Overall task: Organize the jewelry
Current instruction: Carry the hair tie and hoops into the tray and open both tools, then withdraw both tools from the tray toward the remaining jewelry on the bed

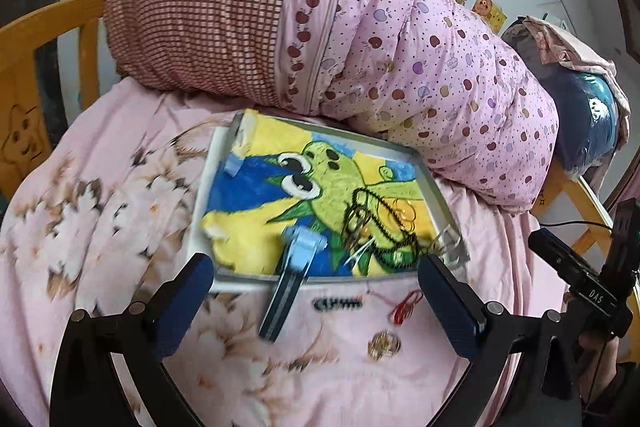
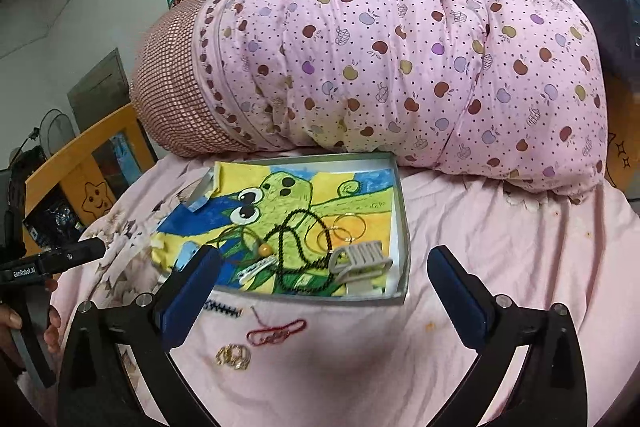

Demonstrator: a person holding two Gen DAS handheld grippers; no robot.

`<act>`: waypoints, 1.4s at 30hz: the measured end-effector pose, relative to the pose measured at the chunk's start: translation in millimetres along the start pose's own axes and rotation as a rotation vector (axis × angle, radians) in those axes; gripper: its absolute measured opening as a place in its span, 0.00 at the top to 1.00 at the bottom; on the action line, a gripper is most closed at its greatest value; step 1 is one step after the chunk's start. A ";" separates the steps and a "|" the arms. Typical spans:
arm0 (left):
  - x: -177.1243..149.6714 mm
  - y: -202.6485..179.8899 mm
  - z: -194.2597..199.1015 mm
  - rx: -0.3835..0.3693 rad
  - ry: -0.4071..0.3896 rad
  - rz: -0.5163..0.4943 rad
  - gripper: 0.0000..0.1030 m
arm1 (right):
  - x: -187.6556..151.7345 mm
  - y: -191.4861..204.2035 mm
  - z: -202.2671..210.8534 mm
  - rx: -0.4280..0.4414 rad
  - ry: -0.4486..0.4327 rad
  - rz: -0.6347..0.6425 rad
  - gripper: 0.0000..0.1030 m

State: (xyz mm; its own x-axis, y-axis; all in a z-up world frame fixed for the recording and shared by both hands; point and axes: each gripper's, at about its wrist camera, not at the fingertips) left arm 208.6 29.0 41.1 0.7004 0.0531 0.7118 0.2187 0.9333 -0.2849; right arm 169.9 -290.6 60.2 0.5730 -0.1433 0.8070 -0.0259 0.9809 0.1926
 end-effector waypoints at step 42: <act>-105.6 -45.3 -44.0 -0.076 0.253 -0.278 0.00 | -101.0 -40.6 -20.1 0.012 0.246 0.005 0.01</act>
State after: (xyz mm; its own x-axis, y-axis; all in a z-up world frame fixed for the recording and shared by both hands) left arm 154.6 -34.5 -49.4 0.7506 -0.2967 0.5905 0.4671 0.8703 -0.1565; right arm 129.6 -313.3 -40.3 0.7552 -0.1003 0.6478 -0.0381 0.9798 0.1961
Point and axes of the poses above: each gripper's, at about its wrist camera, not at the fingertips, and z roughly against the way its jaws point, y to its left, x to its top, and after that the axes turned 2 degrees about -z, right-handed
